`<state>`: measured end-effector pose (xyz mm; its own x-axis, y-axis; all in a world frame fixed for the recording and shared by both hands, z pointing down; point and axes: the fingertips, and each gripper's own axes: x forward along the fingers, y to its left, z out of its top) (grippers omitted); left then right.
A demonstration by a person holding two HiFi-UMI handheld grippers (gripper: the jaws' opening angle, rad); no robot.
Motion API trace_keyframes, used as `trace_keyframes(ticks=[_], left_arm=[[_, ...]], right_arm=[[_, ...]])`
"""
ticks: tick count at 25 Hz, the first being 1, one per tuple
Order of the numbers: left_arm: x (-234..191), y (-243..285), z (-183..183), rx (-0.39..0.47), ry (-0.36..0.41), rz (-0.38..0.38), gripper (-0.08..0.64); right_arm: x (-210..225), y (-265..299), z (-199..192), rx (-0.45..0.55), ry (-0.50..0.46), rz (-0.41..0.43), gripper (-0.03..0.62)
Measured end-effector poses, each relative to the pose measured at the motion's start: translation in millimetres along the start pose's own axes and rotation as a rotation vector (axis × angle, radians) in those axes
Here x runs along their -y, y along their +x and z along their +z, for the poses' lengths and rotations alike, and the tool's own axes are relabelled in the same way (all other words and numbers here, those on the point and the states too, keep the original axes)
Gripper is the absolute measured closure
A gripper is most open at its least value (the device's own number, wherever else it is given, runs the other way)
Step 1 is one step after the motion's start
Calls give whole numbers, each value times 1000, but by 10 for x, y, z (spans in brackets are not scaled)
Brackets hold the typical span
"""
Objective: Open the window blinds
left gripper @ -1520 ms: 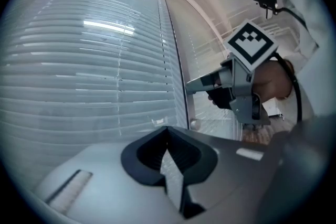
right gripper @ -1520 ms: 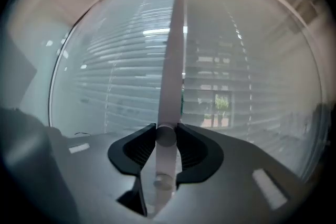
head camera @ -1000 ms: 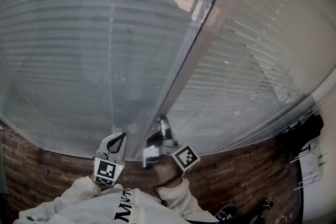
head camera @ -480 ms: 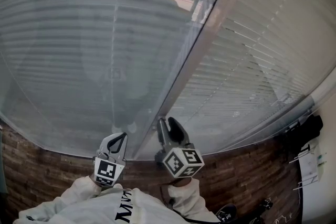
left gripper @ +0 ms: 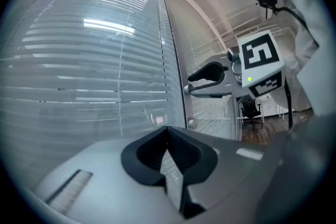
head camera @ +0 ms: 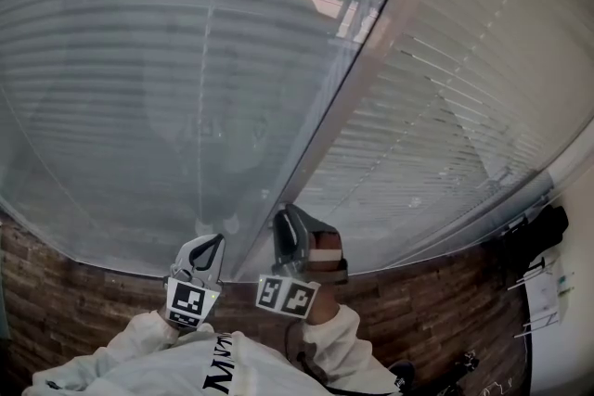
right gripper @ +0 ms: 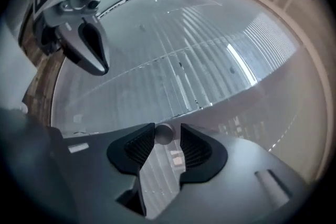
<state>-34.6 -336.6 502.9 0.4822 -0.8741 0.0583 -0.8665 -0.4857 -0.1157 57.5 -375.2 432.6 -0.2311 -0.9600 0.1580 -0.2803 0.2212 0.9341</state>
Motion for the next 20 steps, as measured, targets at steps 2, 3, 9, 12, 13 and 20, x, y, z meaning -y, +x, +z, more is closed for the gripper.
trace_keyframes(ticks=[2,3,9,12,13,20], left_arm=[[0,-6,5,1,0,2,560],[2,-9,7,1,0,3,560],[20,-5,-2,-2,-1,1,560],[40,-3,-3,-2,-3,0,560],[39,-4,-7,-2,-4,1,560],[24,1,-23,-10,-2,6,560]], right_arm=[[-37,0,8,-5,-49,10,457],[-56,-1,3,-8,-56,22,457],[-52,69,-33,-33,-90,25,430],[-60,82,-40,-41,-87,26,459],[-63,80,-39,-40,-75,24,461],[13,74,-15,4,326,80,462]])
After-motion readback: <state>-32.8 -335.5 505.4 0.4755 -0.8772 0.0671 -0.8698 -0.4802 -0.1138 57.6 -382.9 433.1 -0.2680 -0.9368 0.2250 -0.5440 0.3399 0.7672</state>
